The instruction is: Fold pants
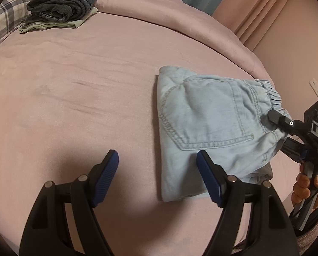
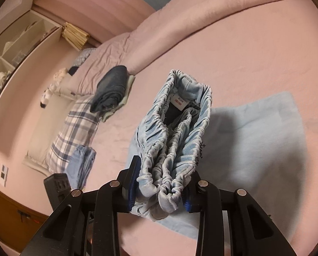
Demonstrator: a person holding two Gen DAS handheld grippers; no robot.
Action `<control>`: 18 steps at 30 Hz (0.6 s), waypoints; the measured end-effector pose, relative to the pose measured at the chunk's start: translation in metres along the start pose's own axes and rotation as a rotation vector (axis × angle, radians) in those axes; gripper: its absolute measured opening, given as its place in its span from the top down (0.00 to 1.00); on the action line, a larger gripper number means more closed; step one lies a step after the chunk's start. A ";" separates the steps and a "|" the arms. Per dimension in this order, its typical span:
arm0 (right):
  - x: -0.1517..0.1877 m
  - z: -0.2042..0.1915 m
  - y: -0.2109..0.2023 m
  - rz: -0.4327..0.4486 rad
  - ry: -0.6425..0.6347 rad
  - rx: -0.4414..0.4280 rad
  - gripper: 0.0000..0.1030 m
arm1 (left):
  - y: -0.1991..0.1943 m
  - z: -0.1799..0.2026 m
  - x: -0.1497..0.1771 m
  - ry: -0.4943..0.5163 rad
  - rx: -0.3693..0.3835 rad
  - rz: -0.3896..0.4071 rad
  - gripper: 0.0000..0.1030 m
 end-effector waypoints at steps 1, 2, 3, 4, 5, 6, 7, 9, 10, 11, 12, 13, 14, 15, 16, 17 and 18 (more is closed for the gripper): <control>-0.001 0.001 -0.003 0.008 0.002 -0.001 0.66 | 0.000 -0.001 -0.001 0.001 0.000 -0.001 0.26; -0.003 0.001 -0.004 0.011 0.003 -0.003 0.66 | 0.001 -0.002 -0.002 0.000 0.000 -0.001 0.26; -0.004 0.002 -0.007 0.018 0.003 -0.006 0.66 | 0.001 -0.002 -0.002 0.000 -0.001 -0.002 0.26; -0.004 0.002 -0.010 0.027 0.002 -0.006 0.66 | 0.001 -0.002 -0.002 0.000 -0.003 -0.003 0.26; -0.006 0.003 -0.013 0.033 0.001 -0.007 0.66 | 0.002 -0.002 -0.003 0.000 -0.005 -0.005 0.26; -0.007 0.005 -0.017 0.042 0.004 -0.010 0.66 | 0.001 -0.001 -0.001 -0.001 -0.004 -0.006 0.26; -0.008 0.005 -0.019 0.048 0.007 -0.010 0.66 | 0.002 0.000 -0.001 -0.002 -0.004 -0.008 0.26; -0.009 0.009 -0.025 0.061 0.016 -0.010 0.66 | 0.003 0.000 -0.002 0.000 -0.004 -0.014 0.26; -0.010 0.011 -0.028 0.068 0.021 -0.007 0.66 | 0.004 0.001 -0.002 0.002 -0.004 -0.016 0.26; -0.010 0.012 -0.030 0.073 0.024 -0.006 0.66 | 0.005 0.002 -0.003 0.004 -0.003 -0.018 0.26; -0.010 0.015 -0.033 0.079 0.029 -0.003 0.66 | 0.006 0.003 -0.003 0.006 -0.002 -0.020 0.26; -0.010 0.016 -0.036 0.083 0.032 0.001 0.66 | 0.006 0.006 -0.003 0.009 -0.001 -0.021 0.26; -0.009 0.017 -0.037 0.087 0.035 0.004 0.66 | 0.007 0.006 -0.004 0.010 -0.001 -0.018 0.26; -0.009 0.020 -0.039 0.091 0.039 0.007 0.66 | 0.008 0.008 -0.004 0.012 0.001 -0.020 0.26; -0.009 0.024 -0.041 0.093 0.047 0.011 0.66 | 0.009 0.009 -0.005 0.014 0.003 -0.023 0.26; -0.008 0.026 -0.041 0.092 0.055 0.013 0.66 | 0.011 0.009 -0.005 0.014 0.004 -0.027 0.26; -0.008 0.030 -0.041 0.089 0.068 0.015 0.66 | 0.012 0.010 -0.006 0.017 0.007 -0.030 0.26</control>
Point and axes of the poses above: each gripper's, at about its wrist camera, not at the fingertips, and y roughly the way its jaws point, z to its right, x to its underside, the point moved 6 cm from there along y, roughly the way its jaws point, and after that the axes turned 8 degrees about y, right-handed, at the moved point
